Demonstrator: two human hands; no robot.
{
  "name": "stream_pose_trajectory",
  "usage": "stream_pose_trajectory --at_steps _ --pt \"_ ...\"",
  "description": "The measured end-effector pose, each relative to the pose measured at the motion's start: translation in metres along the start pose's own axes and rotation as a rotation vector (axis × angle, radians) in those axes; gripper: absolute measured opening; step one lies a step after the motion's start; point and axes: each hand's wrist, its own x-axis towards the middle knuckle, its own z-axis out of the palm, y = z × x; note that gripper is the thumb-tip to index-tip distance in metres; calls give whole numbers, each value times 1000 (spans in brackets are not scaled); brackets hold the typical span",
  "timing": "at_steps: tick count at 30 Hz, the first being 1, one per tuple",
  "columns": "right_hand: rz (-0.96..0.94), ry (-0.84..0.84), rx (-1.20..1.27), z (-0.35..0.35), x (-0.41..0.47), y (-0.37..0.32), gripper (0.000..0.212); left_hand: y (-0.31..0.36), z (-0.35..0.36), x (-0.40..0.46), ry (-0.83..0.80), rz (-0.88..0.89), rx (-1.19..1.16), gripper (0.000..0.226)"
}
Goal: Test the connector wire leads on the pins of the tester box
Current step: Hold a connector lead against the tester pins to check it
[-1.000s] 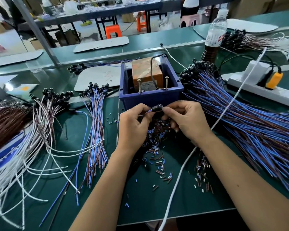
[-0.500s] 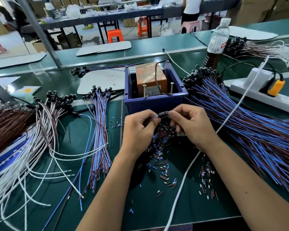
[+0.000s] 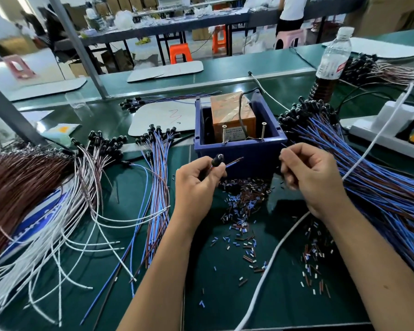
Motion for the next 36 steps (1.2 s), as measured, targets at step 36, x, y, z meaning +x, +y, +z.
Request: stream_pose_trajectory --at_steps 36 --pt "0 87 360 34 -12 -16 24 15 29 -8 520 154 67 13"
